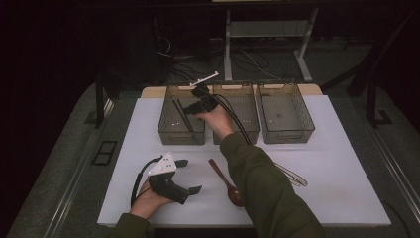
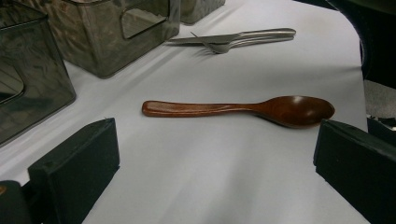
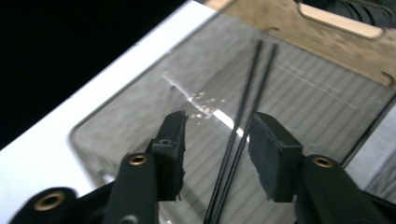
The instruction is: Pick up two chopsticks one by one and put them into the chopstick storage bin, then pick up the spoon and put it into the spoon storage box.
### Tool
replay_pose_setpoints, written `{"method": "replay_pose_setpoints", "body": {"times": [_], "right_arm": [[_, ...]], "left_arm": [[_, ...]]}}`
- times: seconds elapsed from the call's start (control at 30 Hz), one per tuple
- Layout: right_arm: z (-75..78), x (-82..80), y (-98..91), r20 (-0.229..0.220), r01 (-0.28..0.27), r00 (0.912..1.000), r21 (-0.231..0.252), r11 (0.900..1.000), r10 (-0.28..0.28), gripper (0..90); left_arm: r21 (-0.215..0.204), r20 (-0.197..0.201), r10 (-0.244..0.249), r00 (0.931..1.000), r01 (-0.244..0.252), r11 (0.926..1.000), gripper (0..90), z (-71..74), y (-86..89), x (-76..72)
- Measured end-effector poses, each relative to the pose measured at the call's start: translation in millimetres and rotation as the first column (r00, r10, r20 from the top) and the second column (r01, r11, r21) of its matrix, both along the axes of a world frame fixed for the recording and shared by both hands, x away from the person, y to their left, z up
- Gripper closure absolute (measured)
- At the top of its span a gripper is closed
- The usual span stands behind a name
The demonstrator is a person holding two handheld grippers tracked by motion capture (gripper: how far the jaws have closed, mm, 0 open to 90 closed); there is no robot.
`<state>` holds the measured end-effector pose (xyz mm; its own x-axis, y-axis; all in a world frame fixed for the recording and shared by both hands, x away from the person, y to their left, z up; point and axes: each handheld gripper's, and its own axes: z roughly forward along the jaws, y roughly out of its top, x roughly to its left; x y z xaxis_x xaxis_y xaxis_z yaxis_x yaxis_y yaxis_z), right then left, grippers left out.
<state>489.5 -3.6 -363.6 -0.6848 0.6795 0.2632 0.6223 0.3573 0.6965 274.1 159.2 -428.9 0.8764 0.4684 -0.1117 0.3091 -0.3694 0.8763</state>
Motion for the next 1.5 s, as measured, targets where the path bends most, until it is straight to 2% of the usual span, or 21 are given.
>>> {"method": "replay_pose_setpoints", "body": {"times": [0.03, 0.1, 0.2, 0.27, 0.47, 0.53, 0.63, 0.7, 0.77, 0.9, 1.1, 1.17, 1.5], "right_arm": [[2.2, -4.0, -2.6, 0.029, -0.015, 0.9995, 0.0, 0.9999, 0.015, 48.7], [5.7, -10.7, -7.4, 0.069, -0.028, 0.9973, -0.003, 0.9996, 0.028, 47.1], [9.2, -16.6, -15.3, 0.078, -0.07, 0.9947, 0.032, 0.997, 0.068, 40.8], [12.0, -21.8, -20.6, 0.096, -0.091, 0.9915, 0.031, 0.9954, 0.088, 37.6], [17.8, -36.8, -41.2, 0.105, -0.157, 0.9828, 0.044, 0.9866, 0.152, 33.0], [18.2, -42.0, -48.2, 0.127, -0.155, 0.9806, 0.041, 0.987, 0.149, 31.0], [18.7, -50.8, -60.5, 0.153, -0.153, 0.9779, 0.062, 0.9863, 0.142, 28.1], [19.4, -56.5, -67.9, 0.17, -0.139, 0.9772, 0.052, 0.989, 0.128, 23.3], [20.4, -62.5, -77.0, 0.189, -0.124, 0.9756, 0.053, 0.9909, 0.112, 23.2], [19.5, -70.0, -92.2, 0.194, -0.125, 0.9746, 0.056, 0.9906, 0.112, 22.9], [17.6, -83.8, -117.2, 0.227, -0.105, 0.9701, 0.075, 0.9916, 0.085, 21.7], [17.4, -88.3, -125.3, 0.226, -0.101, 0.9711, 0.094, 0.9904, 0.078, 21.5], [11.0, -113.6, -156.8, 0.233, -0.111, 0.9687, 0.092, 0.9895, 0.087, 20.6]], "left_arm": [[0.006, 0.006, -0.004, 1.0, 0.004, 1.0, 0.0, 0.1, 0.5, 0.5], [0.007, 0.004, -0.003, 1.0, 0.003, 1.0, 0.0, 0.1, 0.7, 0.4], [0.008, 0.008, -0.001, 1.0, 0.0, 1.0, 0.0, 0.2, 1.4, 0.5], [0.003, 0.003, 0.004, 1.0, -0.004, 1.0, 0.0, 0.4, 2.1, 0.1], [-0.004, 0.001, 0.01, 0.9999, -0.01, 0.9999, 0.0, -0.4, 4.7, 0.6], [0.002, 0.002, 0.01, 0.9999, -0.01, 0.9999, 0.0, -0.8, 5.7, 1.2], [-0.009, -0.003, 0.019, 0.9998, -0.019, 0.9998, 0.0, -0.7, 5.8, 1.4], [-0.005, 0.002, 0.019, 0.9998, -0.019, 0.9998, 0.0, -0.4, 5.8, 1.7], [-0.008, -0.005, 0.022, 0.9997, -0.022, 0.9997, 0.0, -0.5, 5.1, 1.1], [0.001, -0.003, 0.024, 0.9997, -0.024, 0.9997, 0.0, -0.3, 5.1, 0.1], [0.009, -0.003, 0.024, 0.9997, -0.024, 0.9997, 0.0, -0.8, 4.8, -0.7], [0.01, -0.003, 0.025, 0.9997, -0.025, 0.9996, 0.0, -1.1, 5.0, -0.5], [-0.003, -0.005, 0.027, 0.9996, -0.027, 0.9996, 0.0, -1.2, 7.1, -0.2]]}}
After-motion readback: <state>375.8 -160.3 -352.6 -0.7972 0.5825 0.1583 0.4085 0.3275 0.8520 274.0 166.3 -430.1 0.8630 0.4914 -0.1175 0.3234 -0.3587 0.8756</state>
